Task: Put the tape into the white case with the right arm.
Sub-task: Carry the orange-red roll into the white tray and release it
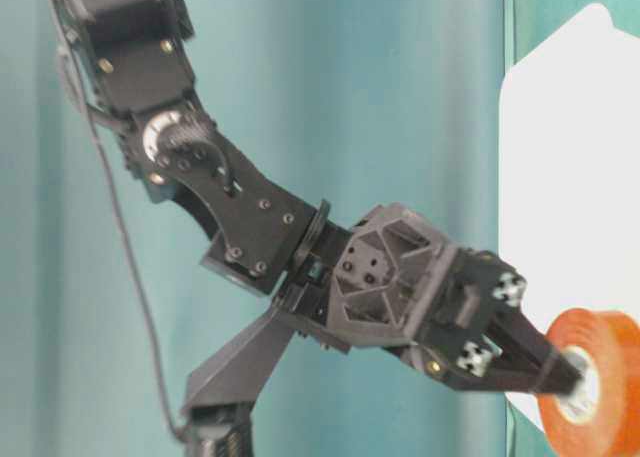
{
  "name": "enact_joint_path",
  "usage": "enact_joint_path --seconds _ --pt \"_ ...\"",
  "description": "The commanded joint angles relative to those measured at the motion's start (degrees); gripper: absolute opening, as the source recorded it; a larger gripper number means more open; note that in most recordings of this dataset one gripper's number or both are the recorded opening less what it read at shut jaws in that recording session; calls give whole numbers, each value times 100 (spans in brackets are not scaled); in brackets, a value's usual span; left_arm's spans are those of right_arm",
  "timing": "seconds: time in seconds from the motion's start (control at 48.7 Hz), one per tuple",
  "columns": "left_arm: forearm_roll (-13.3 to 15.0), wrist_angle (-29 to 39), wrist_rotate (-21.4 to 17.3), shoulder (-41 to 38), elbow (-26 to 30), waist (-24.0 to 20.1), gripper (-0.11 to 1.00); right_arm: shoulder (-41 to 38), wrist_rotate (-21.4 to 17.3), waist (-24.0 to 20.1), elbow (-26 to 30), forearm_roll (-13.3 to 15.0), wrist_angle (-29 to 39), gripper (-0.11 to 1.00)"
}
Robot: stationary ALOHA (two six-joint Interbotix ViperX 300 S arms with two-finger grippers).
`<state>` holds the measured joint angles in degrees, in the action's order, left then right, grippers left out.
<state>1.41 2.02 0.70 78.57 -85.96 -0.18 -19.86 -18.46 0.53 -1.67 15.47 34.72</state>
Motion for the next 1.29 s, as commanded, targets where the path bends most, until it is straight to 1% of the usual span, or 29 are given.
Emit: enact_joint_path --seconds 0.0,0.164,0.329,0.493,0.863,0.904,0.966,1.028,1.089,1.11,1.13,1.151,1.212,1.274 --pt "-9 -53 0 -53 70 -9 0 272 -9 246 70 35 -79 1" --pt "0 -53 0 -53 70 -9 0 255 -26 712 26 158 -360 1" --pt "0 -53 0 -53 70 -9 0 176 -79 976 -44 167 -721 1" --pt "-9 -62 0 -53 70 -9 0 105 -70 1081 -149 167 -844 1" --pt "0 -53 0 -53 70 -9 0 105 -62 1081 -246 167 -1195 1" --pt "0 -53 0 -53 70 -9 0 105 -62 1081 -237 167 -1204 5" --pt "0 -53 0 -53 62 -9 0 105 -62 1081 -246 167 -1204 18" --pt "0 -53 0 -53 70 -9 0 105 -62 1081 -264 176 -1204 34" --pt "0 -53 0 -53 70 -9 0 105 -62 1081 -281 176 -1204 54" --pt "0 -53 0 -53 70 -9 0 105 -62 1081 -290 167 -1213 60" --pt "-9 -53 0 -53 70 -9 0 105 -62 1081 -299 176 -1222 63" --pt "-9 -53 0 -53 70 -9 0 105 -62 1081 -308 167 -1222 63" --pt "0 -53 0 -53 70 -9 0 105 -62 1081 -325 167 -1230 56" --pt "0 -53 0 -53 70 -9 0 105 -62 1081 -334 167 -1230 56"
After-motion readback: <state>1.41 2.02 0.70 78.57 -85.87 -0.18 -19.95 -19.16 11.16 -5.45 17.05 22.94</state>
